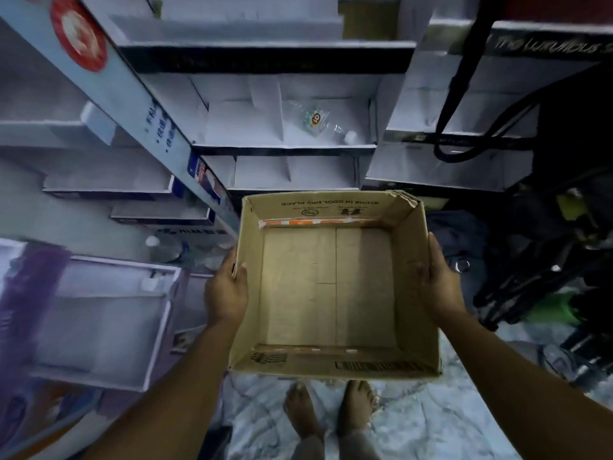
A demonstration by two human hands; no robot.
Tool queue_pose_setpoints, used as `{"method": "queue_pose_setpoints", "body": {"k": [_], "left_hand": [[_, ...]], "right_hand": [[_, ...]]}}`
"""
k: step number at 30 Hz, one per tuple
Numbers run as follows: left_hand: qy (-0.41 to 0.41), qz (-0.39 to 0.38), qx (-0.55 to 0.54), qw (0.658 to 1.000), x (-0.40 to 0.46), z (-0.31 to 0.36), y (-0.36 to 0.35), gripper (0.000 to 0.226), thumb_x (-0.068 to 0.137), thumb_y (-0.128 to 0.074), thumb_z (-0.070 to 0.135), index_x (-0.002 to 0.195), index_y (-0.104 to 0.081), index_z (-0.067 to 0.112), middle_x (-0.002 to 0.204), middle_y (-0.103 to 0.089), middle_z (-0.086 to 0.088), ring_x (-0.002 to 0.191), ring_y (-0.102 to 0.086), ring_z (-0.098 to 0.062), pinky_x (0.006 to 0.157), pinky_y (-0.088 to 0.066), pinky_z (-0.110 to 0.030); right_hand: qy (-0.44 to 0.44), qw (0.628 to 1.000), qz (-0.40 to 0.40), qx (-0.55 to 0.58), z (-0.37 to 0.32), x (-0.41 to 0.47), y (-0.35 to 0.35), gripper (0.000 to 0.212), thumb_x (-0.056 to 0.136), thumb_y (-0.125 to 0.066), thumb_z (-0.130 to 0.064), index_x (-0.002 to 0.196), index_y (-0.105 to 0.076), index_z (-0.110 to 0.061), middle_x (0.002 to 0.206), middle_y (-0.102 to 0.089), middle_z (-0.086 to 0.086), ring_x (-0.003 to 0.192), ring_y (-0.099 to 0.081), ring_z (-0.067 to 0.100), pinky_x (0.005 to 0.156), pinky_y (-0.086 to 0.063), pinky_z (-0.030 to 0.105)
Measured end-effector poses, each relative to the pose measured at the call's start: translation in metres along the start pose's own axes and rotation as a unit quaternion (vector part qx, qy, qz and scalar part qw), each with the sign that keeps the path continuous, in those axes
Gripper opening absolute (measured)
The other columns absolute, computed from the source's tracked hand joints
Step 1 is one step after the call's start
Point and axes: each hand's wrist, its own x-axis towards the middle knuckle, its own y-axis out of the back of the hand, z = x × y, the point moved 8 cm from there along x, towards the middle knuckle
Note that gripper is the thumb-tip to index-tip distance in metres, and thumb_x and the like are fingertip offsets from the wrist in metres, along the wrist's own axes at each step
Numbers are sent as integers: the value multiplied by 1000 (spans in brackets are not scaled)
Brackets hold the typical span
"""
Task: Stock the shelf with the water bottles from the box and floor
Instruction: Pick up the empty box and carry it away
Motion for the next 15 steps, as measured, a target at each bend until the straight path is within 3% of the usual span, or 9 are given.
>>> {"method": "queue_pose_setpoints", "body": {"k": [4,8,10,13,15], "left_hand": [[-17,-2,6,1000,41,-47,-67,41,99,-50,22,140,-50,25,109,-69,-17,92,-65,-34,73,-46,-30],[-32,-9,10,999,80,-93,-126,41,99,-51,21,140,-50,24,113,-69,-15,97,-65,-34,77,-46,-29],[-40,-16,5,999,95,-113,-152,42,99,-51,21,141,-49,25,113,-69,-16,97,-66,-33,80,-49,-31],[-40,-21,5,999,111,-135,-181,42,100,-50,23,141,-48,25,111,-69,-17,99,-65,-37,84,-53,-41],[-19,-31,15,999,118,-146,-198,42,100,-49,23,142,-48,25,110,-69,-17,99,-63,-37,80,-49,-35]], "right_hand": [[33,999,25,1,42,41,-71,66,93,-34,-46,153,-22,-22,102,-66,28,68,-60,40,56,-40,39],[22,999,28,0,78,70,-134,56,100,-45,-25,152,-26,-17,89,-66,30,62,-58,40,48,-29,32],[31,999,27,5,91,84,-161,54,100,-47,-14,151,-28,-13,93,-65,29,59,-55,38,46,-29,30],[36,999,26,9,115,104,-199,55,101,-45,-21,152,-25,-16,81,-63,25,57,-55,36,49,-36,35],[27,999,22,12,131,117,-220,58,101,-44,-21,154,-20,-22,69,-59,23,51,-51,31,48,-33,34]]}}
